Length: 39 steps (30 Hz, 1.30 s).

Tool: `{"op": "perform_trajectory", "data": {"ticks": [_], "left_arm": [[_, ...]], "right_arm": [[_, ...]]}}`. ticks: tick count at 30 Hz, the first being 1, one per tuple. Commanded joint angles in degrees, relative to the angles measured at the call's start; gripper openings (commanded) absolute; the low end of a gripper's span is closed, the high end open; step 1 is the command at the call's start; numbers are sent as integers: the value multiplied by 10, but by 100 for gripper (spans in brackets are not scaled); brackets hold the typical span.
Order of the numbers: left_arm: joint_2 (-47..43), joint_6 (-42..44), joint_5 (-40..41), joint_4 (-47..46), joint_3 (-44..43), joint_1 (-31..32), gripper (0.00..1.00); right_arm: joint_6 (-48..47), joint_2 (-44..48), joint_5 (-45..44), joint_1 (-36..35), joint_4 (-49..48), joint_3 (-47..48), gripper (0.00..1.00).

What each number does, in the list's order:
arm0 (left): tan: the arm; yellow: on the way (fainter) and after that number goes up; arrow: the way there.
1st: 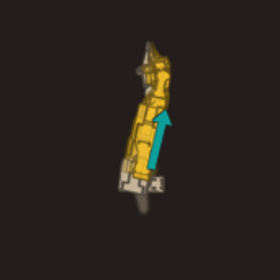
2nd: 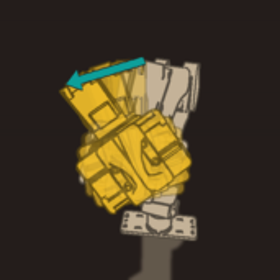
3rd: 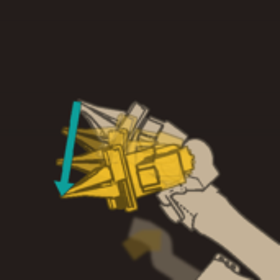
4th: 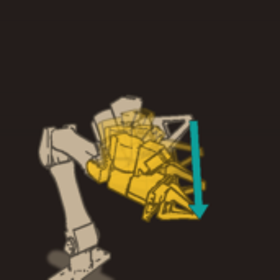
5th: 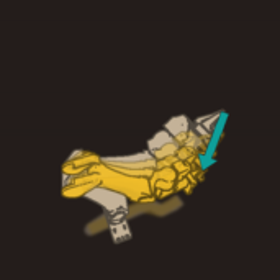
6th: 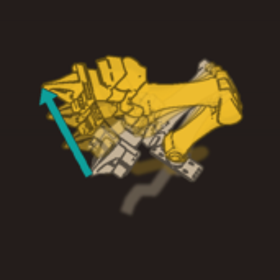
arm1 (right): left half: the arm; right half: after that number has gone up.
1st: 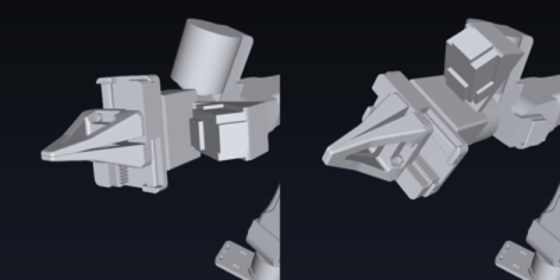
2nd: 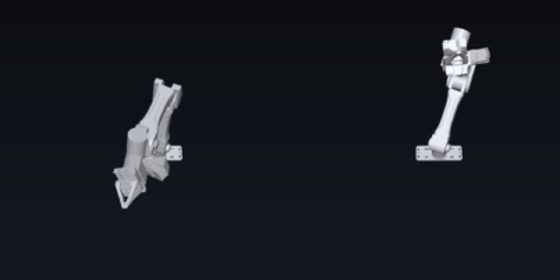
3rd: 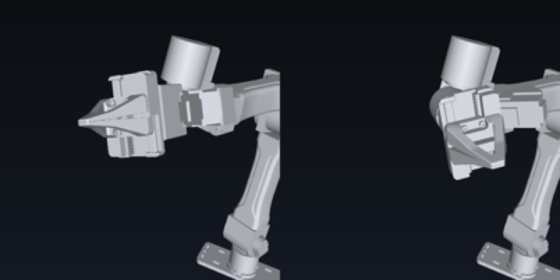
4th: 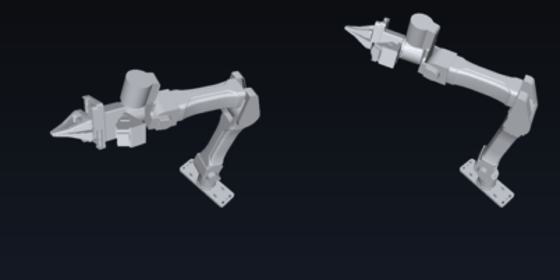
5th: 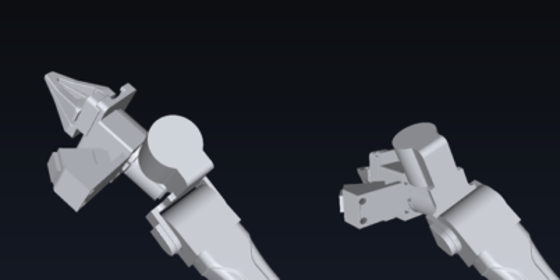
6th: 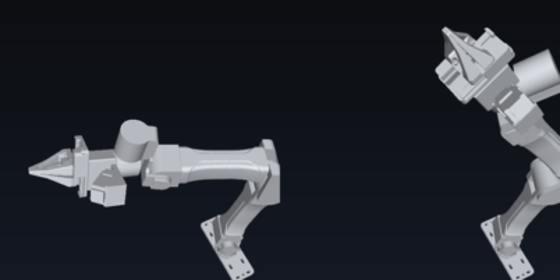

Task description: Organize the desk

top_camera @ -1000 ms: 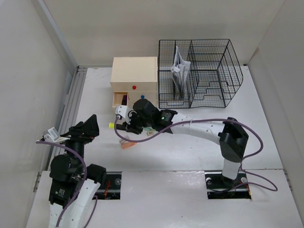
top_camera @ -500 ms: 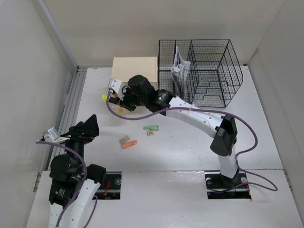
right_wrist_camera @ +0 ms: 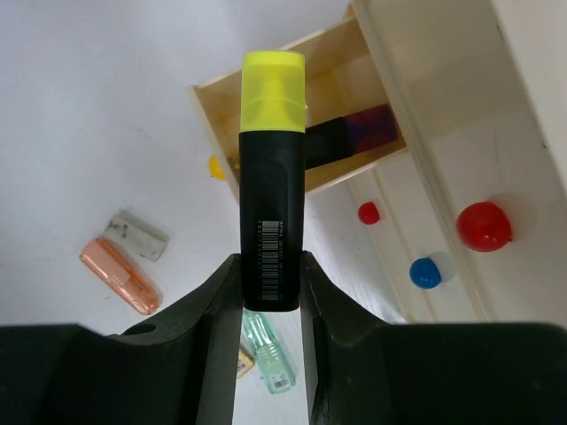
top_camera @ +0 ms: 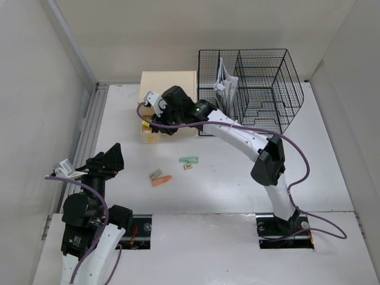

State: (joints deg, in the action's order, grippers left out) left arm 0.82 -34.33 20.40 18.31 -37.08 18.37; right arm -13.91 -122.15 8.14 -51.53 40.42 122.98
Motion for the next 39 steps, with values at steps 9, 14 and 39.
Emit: {"op": "perform_trajectory", "data": {"ticks": [9, 14, 39], "left_arm": [[-13, 10, 4, -20, -9, 3, 99], [-13, 10, 4, -20, -9, 3, 99], [-8, 10, -1, -20, -9, 3, 99]], "right_arm": [[77, -21, 18, -1, 71, 95, 0], [127, -27, 12, -1, 71, 107, 0], [193, -82, -17, 10, 77, 163, 0]]}}
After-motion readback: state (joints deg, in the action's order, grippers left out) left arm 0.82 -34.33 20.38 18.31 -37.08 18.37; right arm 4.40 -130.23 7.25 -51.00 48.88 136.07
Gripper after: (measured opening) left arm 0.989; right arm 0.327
